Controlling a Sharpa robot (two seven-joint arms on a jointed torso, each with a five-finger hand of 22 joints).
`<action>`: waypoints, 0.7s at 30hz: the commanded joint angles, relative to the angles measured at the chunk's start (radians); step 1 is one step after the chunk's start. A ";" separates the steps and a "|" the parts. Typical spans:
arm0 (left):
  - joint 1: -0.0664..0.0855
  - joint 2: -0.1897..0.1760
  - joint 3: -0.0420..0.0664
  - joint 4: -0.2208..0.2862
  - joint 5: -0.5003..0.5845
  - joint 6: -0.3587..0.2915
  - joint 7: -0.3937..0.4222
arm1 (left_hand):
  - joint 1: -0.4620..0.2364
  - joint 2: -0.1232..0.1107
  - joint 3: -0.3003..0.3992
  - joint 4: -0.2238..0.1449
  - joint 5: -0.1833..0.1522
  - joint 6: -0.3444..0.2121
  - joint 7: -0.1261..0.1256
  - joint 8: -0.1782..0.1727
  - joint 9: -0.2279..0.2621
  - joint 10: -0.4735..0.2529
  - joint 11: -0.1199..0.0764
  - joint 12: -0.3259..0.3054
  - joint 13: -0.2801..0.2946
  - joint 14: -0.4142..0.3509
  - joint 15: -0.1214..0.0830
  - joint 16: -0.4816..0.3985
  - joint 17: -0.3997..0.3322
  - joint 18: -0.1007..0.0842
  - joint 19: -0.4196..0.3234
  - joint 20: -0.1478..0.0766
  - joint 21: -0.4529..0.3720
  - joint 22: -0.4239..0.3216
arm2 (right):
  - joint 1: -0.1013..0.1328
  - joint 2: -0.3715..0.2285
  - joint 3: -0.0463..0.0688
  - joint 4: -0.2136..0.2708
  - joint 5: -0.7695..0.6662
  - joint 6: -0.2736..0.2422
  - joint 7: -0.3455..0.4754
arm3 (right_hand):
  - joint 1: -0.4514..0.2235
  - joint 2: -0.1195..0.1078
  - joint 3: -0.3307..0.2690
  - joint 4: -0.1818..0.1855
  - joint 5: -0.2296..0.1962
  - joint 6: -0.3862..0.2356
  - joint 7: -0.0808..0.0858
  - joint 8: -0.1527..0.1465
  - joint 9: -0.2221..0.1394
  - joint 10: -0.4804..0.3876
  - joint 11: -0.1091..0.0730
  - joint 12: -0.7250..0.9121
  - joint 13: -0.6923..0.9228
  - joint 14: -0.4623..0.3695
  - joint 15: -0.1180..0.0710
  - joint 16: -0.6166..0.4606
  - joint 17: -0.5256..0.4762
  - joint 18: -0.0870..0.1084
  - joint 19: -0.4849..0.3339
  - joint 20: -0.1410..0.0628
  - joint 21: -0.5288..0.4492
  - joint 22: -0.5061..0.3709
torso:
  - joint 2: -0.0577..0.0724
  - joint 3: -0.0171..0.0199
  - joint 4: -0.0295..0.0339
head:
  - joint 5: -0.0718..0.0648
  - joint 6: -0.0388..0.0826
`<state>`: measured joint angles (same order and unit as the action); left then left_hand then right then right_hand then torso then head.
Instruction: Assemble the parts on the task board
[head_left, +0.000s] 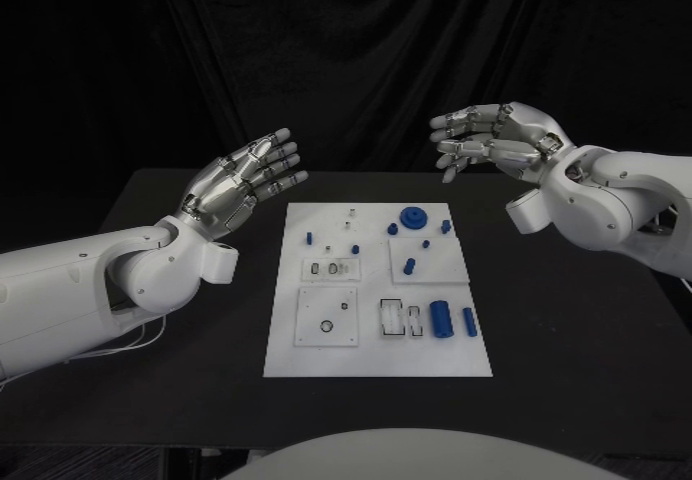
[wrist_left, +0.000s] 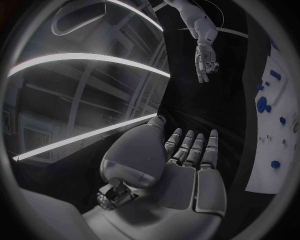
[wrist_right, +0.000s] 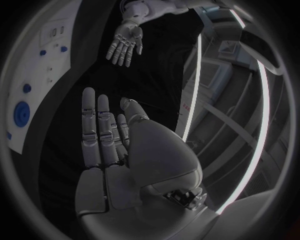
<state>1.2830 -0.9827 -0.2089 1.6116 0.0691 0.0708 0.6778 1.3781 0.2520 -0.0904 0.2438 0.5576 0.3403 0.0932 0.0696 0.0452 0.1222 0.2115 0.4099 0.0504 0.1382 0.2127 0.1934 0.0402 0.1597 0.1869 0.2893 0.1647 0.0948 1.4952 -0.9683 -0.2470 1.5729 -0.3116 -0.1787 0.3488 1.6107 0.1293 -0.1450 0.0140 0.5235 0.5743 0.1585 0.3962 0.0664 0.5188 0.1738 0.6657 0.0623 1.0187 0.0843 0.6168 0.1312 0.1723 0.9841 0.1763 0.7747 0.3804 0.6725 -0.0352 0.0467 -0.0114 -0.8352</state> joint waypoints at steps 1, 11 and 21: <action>0.009 -0.005 0.003 0.022 0.014 -0.011 0.272 | 0.003 -0.007 0.000 -0.004 0.003 0.009 0.002 0.005 0.002 0.010 0.002 0.006 0.001 0.009 0.003 0.008 0.001 -0.014 0.009 0.001 0.006 0.002 | 0.013 0.010 -0.001 -0.005 -0.358 -0.026 -0.149 | -0.001 -0.012 0.015 0.016 -0.041 0.036 -0.004 -0.019 -0.001 0.056 -0.018 -0.043 -0.001 0.079 -0.025 0.046 0.026 0.012 0.032 -0.017 0.089 0.062 | 0.047 -0.0126 0.0211 | -0.018 0.014; 0.038 -0.029 0.006 0.062 0.016 -0.012 0.271 | 0.002 -0.007 0.000 -0.004 0.004 0.011 0.004 0.006 0.002 0.012 0.005 0.008 0.001 0.012 0.005 0.013 0.002 -0.016 0.009 0.001 0.007 0.002 | 0.054 0.032 -0.001 0.009 -0.834 0.002 -0.369 | -0.009 -0.087 0.096 0.093 -0.203 0.128 -0.019 -0.106 0.003 0.145 -0.042 -0.157 0.002 0.207 -0.056 0.384 0.211 -0.059 0.301 -0.041 0.512 0.609 | 0.103 -0.0309 0.0427 | -0.064 0.052; 0.045 -0.047 0.008 0.090 0.038 -0.011 0.266 | 0.004 -0.001 0.006 -0.006 0.008 0.015 0.008 0.006 0.002 0.013 0.008 0.007 0.001 0.015 0.010 0.017 0.002 -0.020 0.005 0.002 0.006 0.002 | 0.065 0.011 0.000 0.080 -1.279 -0.016 -0.520 | -0.048 -0.159 0.123 0.138 -0.293 0.188 -0.077 -0.160 0.013 0.190 -0.065 -0.195 0.005 0.311 -0.086 0.602 0.525 -0.099 0.406 -0.068 0.657 0.858 | 0.145 -0.0422 0.0702 | -0.111 0.083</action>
<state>1.3260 -1.0312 -0.2024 1.6979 0.0871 0.0590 0.6783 1.3780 0.2520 -0.0872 0.2407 0.5627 0.3468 0.0999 0.0696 0.0458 0.1290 0.2183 0.4140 0.0502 0.1457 0.2202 0.2048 0.0410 0.1537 0.1904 0.2928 0.1697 0.0960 1.5579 -0.9533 -0.2484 1.6430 -1.3528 -0.1848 -0.0642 1.5623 -0.0247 -0.0208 0.1481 0.2348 0.7630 0.0865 0.2382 0.0779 0.7060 0.1123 0.4732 0.0668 1.3267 -0.0009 1.2159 0.6525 0.0932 1.3850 0.1072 1.4284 1.2350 0.7997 -0.0738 0.1047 -0.1116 -0.7584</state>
